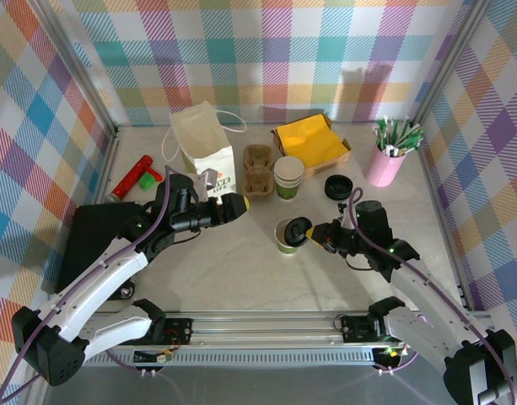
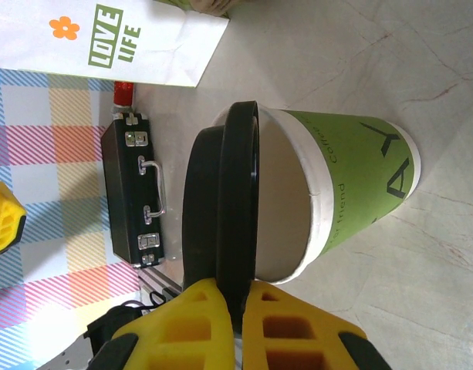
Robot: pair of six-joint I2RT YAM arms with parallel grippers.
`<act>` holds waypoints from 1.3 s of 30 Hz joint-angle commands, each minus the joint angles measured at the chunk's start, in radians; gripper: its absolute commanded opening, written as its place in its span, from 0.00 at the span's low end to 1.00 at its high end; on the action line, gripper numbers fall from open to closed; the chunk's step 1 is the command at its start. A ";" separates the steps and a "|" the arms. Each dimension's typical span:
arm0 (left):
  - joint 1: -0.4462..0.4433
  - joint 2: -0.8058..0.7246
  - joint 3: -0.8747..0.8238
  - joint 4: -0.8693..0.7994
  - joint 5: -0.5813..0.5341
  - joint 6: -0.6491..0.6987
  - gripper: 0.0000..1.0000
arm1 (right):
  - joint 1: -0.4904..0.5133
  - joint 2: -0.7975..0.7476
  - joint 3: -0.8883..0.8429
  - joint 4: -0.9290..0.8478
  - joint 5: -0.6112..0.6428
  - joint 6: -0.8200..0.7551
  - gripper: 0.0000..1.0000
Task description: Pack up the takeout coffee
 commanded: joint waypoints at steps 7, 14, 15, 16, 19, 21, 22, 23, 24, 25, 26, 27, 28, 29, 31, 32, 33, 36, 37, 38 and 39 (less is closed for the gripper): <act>0.004 -0.022 -0.003 0.011 0.004 -0.005 0.72 | -0.006 0.040 -0.030 0.050 0.017 0.010 0.10; 0.004 -0.030 -0.003 -0.002 -0.004 0.001 0.72 | -0.008 0.096 -0.028 0.080 0.012 0.007 0.18; 0.004 -0.031 -0.003 -0.003 -0.004 0.002 0.72 | -0.006 0.102 -0.028 0.081 0.012 0.007 0.19; 0.005 -0.031 -0.003 -0.005 -0.004 0.001 0.72 | -0.007 0.106 -0.028 0.082 0.012 0.005 0.20; 0.004 -0.034 -0.004 -0.008 -0.006 0.004 0.72 | -0.007 0.118 -0.033 0.085 0.016 0.003 0.24; 0.004 -0.037 -0.005 -0.010 -0.008 0.004 0.72 | -0.006 0.123 -0.038 0.086 0.021 0.004 0.25; 0.004 -0.037 -0.006 -0.010 -0.009 0.005 0.72 | -0.005 0.126 -0.040 0.091 0.021 0.003 0.26; 0.004 -0.038 -0.006 -0.010 -0.009 0.005 0.72 | -0.007 0.127 -0.043 0.094 0.021 0.005 0.26; 0.004 -0.038 -0.005 -0.010 -0.010 0.006 0.72 | -0.007 0.129 -0.044 0.098 0.021 0.007 0.27; 0.004 -0.039 -0.005 -0.011 -0.010 0.006 0.72 | -0.007 0.132 -0.044 0.098 0.021 0.007 0.27; 0.004 -0.038 -0.006 -0.011 -0.011 0.006 0.72 | -0.006 0.134 -0.044 0.103 0.022 0.007 0.28; 0.004 -0.038 -0.006 -0.013 -0.011 0.006 0.72 | -0.006 0.137 -0.045 0.105 0.021 0.007 0.28; 0.004 -0.037 -0.007 -0.014 -0.010 0.006 0.72 | -0.006 0.140 -0.044 0.108 0.020 0.007 0.29; 0.004 -0.037 -0.008 -0.014 -0.010 0.006 0.72 | -0.006 0.143 -0.044 0.113 0.019 0.007 0.29; 0.004 -0.036 -0.009 -0.014 -0.009 0.006 0.72 | -0.006 0.151 -0.043 0.121 0.015 0.007 0.29; 0.004 -0.037 -0.012 -0.014 -0.009 0.007 0.72 | -0.006 0.155 -0.041 0.124 0.014 0.006 0.30; 0.004 -0.037 -0.013 -0.014 -0.009 0.006 0.72 | -0.006 0.158 -0.039 0.124 0.014 0.007 0.30; 0.005 -0.040 -0.015 -0.013 -0.010 0.006 0.72 | -0.006 0.169 -0.030 0.128 0.008 0.006 0.30; 0.005 -0.039 -0.016 -0.011 -0.012 0.007 0.72 | -0.005 0.171 -0.029 0.128 0.006 0.004 0.30; 0.004 -0.039 -0.017 -0.012 -0.012 0.009 0.72 | -0.003 0.173 -0.026 0.130 0.003 0.003 0.31; 0.004 -0.037 -0.019 -0.012 -0.013 0.010 0.72 | 0.000 0.174 -0.023 0.127 0.001 0.000 0.31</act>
